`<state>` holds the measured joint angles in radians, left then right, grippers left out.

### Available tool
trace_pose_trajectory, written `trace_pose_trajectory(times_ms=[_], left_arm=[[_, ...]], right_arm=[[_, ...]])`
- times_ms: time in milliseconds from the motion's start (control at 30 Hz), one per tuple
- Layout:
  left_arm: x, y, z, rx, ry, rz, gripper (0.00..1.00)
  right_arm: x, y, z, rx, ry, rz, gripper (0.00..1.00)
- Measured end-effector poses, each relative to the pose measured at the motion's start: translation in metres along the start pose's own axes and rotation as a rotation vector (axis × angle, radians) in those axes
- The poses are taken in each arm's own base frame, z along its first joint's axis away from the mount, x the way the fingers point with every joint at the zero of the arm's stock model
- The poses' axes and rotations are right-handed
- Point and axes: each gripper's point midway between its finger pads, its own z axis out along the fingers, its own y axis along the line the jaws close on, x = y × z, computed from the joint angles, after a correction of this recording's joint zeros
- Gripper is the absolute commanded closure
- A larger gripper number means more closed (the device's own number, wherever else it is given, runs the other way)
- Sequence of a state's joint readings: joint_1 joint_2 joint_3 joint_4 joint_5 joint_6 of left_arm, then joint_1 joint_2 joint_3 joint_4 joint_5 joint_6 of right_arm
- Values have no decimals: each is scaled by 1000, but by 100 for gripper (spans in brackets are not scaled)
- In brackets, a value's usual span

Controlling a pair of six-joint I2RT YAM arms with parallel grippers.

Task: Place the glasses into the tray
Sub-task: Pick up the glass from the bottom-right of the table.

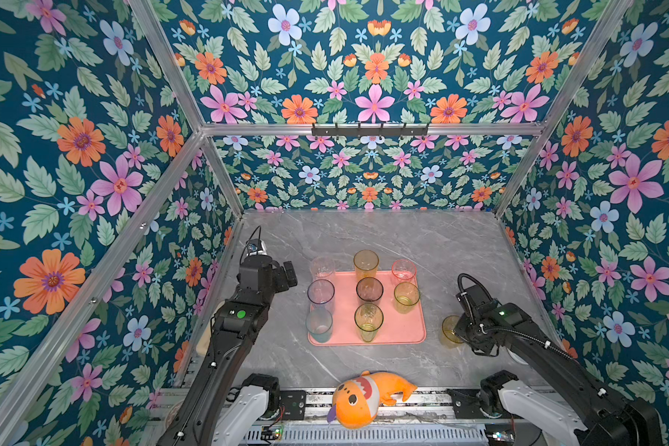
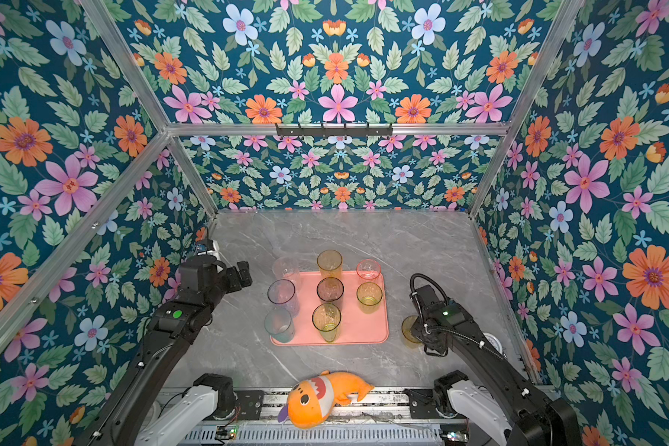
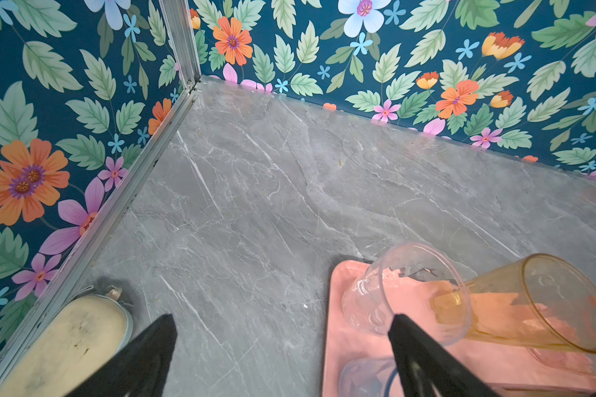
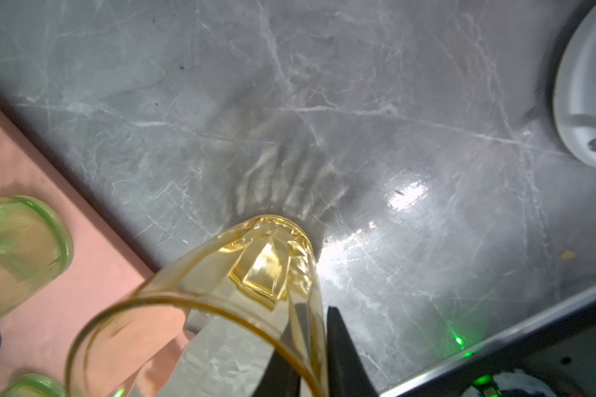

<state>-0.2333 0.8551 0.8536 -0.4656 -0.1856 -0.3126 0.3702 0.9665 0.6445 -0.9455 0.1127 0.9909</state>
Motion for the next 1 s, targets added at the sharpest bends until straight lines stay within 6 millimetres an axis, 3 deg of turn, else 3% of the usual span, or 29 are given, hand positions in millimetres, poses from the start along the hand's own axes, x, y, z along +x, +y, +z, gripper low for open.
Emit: trace_pose_trajectory(times_ms=[433,800,1000], left_arm=[[1,0,1,-2,6,1,1],[3,0,3,-5,13,4,1],[3,1,4,-11,13,4,1]], right_arm=[[-16,12,-13,1,-44,-95,100],[-17,26,-33,-59,-30,-207,100],[-9,48,-44,-98,-23,-345,100]])
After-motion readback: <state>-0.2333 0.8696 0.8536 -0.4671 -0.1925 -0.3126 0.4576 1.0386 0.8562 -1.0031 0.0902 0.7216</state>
